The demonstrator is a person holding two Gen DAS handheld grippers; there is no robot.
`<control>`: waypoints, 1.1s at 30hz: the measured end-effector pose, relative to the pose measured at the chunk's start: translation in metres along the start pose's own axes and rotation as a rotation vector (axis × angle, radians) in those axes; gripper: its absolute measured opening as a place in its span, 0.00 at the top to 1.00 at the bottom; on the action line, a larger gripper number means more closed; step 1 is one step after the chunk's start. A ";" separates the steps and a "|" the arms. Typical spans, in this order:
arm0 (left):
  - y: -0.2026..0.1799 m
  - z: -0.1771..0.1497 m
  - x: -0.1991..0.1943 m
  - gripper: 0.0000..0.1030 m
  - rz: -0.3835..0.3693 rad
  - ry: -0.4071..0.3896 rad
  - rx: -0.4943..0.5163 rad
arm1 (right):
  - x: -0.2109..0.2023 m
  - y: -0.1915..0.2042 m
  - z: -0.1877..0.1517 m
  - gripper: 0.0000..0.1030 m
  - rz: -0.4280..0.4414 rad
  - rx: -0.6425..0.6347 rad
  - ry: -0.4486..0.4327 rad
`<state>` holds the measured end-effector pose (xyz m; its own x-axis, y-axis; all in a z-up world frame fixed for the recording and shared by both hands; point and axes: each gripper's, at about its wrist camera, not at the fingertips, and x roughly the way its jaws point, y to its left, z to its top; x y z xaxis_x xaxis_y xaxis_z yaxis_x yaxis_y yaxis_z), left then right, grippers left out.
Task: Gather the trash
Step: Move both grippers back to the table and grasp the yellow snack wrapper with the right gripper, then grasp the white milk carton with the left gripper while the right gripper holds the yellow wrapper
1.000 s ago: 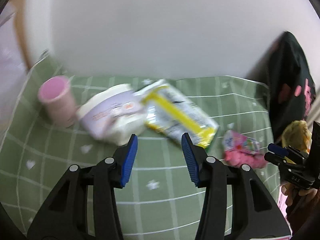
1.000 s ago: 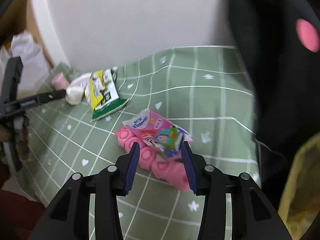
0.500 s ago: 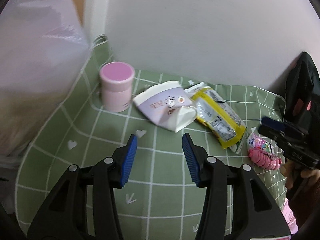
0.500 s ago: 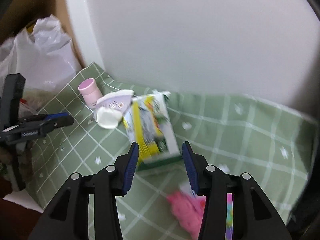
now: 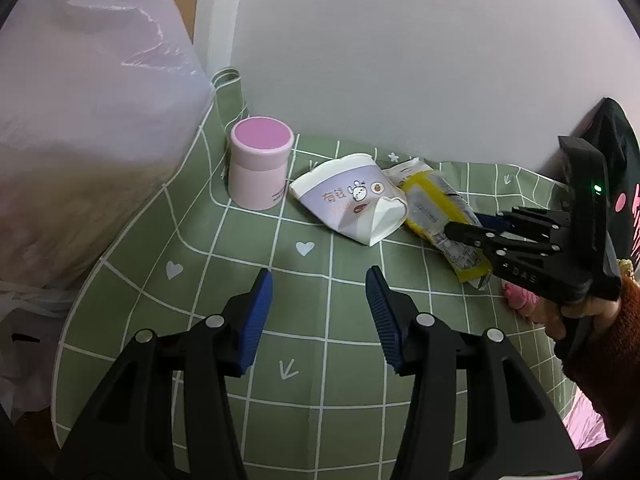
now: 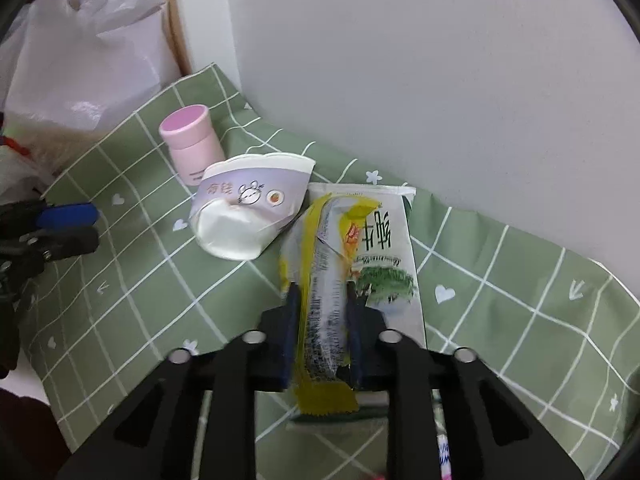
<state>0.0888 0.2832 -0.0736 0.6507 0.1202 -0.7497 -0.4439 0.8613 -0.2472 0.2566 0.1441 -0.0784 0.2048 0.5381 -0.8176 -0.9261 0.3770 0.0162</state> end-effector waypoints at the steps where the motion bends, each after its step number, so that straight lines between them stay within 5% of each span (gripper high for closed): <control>1: -0.001 0.000 0.001 0.55 -0.004 0.001 0.002 | -0.009 0.000 -0.003 0.84 0.003 0.011 -0.012; 6: -0.009 0.002 0.009 0.55 -0.033 0.012 0.004 | -0.058 -0.013 -0.016 0.86 -0.004 0.093 -0.100; 11: -0.024 0.006 0.020 0.55 -0.090 0.029 0.014 | -0.102 -0.046 -0.046 0.86 -0.105 0.231 -0.159; 21: -0.088 0.033 0.067 0.46 -0.286 0.133 0.018 | -0.142 -0.092 -0.113 0.86 -0.277 0.425 -0.165; 28: -0.109 0.073 0.122 0.37 -0.223 0.201 -0.082 | -0.151 -0.099 -0.139 0.86 -0.293 0.475 -0.164; 33: -0.129 0.095 0.151 0.28 -0.097 0.217 -0.042 | -0.150 -0.100 -0.145 0.86 -0.303 0.476 -0.152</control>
<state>0.3023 0.2372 -0.0967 0.5455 -0.0748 -0.8348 -0.4139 0.8420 -0.3460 0.2725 -0.0830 -0.0409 0.5137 0.4422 -0.7352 -0.5819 0.8093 0.0802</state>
